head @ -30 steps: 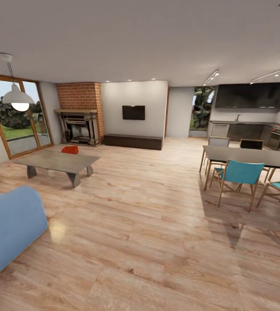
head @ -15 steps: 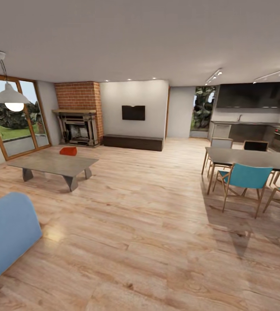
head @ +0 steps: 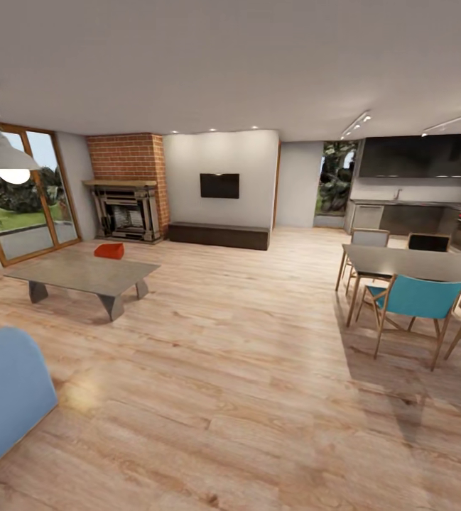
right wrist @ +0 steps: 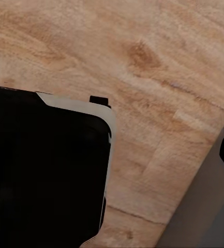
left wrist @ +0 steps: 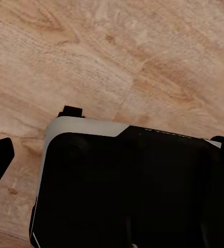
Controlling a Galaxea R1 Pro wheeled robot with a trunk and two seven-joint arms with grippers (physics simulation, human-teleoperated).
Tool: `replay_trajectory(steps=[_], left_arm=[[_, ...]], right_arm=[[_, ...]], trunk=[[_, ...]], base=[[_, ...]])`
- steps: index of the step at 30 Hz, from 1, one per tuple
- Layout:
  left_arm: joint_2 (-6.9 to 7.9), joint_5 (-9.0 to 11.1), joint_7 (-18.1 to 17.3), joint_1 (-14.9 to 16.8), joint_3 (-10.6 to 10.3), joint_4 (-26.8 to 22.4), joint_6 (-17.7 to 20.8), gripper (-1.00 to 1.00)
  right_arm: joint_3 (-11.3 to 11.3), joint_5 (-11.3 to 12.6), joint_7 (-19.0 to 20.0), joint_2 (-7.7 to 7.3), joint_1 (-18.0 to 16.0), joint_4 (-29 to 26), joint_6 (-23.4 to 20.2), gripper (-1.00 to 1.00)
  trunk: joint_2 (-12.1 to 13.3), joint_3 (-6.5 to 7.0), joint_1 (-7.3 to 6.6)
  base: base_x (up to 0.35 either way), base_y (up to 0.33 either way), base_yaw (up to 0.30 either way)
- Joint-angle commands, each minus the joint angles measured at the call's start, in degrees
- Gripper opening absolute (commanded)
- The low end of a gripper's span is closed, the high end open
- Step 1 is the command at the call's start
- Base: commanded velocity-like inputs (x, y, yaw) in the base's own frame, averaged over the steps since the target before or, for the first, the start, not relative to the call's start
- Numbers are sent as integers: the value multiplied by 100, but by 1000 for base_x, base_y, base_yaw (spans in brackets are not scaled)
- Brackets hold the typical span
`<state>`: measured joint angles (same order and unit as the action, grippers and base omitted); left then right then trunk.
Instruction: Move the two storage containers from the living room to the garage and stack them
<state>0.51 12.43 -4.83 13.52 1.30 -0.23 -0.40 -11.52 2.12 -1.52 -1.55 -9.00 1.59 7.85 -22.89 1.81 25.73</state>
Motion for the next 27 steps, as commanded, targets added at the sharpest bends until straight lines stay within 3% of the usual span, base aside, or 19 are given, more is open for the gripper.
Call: replay_trajectory(steps=[1,20,23,27], left_arm=[[1,40,-27,2,10,6,-6,100],[6,40,-20,2,10,6,-21,100],[-2,40,318,2,14,6,-22,100],[-6,40,468,2,18,6,-22,100]], right_arm=[[-44,22,-16,0,-5,17,31,100],[1,96,-41,-13,-5,17,111,100],[-1,102,-40,-7,-5,17,111,100],[0,104,-39,-8,-5,17,111,100]], trunk=[[-3,-2,5],[-3,-2,5],[-3,-2,5],[-3,-2,5]], base=[[329,0,0],[329,0,0],[329,0,0],[329,0,0]])
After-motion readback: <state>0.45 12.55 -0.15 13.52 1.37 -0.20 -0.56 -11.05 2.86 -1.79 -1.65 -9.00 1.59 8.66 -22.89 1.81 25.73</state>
